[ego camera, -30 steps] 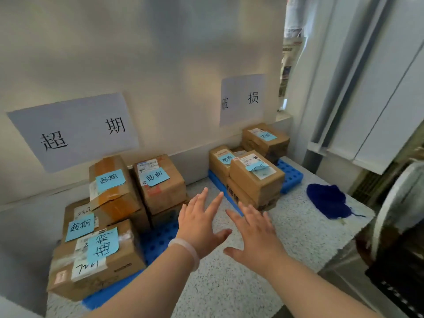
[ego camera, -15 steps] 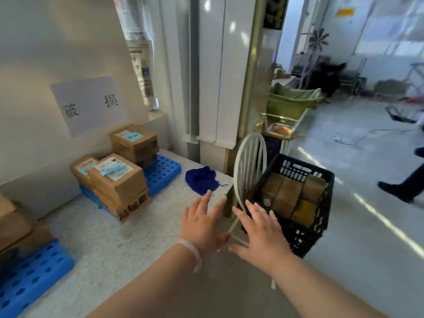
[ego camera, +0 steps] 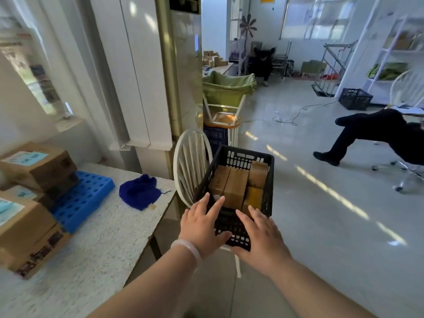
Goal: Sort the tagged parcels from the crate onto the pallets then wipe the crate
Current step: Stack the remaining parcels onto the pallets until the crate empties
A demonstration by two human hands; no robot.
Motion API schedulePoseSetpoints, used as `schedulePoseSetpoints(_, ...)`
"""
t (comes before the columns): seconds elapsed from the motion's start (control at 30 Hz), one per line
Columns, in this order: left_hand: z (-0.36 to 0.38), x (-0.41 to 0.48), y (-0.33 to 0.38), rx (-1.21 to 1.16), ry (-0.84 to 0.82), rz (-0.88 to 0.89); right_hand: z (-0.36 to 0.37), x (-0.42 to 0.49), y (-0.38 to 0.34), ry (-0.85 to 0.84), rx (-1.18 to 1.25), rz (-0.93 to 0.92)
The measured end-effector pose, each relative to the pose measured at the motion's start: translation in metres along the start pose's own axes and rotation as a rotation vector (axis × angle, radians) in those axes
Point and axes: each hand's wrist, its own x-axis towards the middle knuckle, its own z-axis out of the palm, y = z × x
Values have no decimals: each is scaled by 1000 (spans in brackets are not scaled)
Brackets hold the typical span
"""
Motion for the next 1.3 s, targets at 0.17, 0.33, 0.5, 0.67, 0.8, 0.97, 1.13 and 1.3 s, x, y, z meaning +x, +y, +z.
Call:
schedulePoseSetpoints(0.17,7,62,-7,-11,-39,74,0,50,15,-13,13,73)
schedulePoseSetpoints(0.33,5,135,-24,-14,-63,129,-6,111,25,10,36,186)
schedulePoseSetpoints(0.5,9,201,-34,-10,-107,175,-4,161,34,33,99,291)
schedulePoseSetpoints(0.67,35,242,-29,-31,-167,176,1,187,56,-25,102,356)
schedulePoseSetpoints(0.8,59,268,-20,-35,-246,162,3,211,82,-58,141,406)
schedulePoseSetpoints(0.97,76,314,3,-27,-307,133,7,248,130,-130,165,393)
schedulePoseSetpoints(1.13,85,359,31,-39,-362,57,-14,304,183,-127,184,358)
schedulePoseSetpoints(1.3,105,393,32,-52,-369,-48,-17,348,212,-152,221,353)
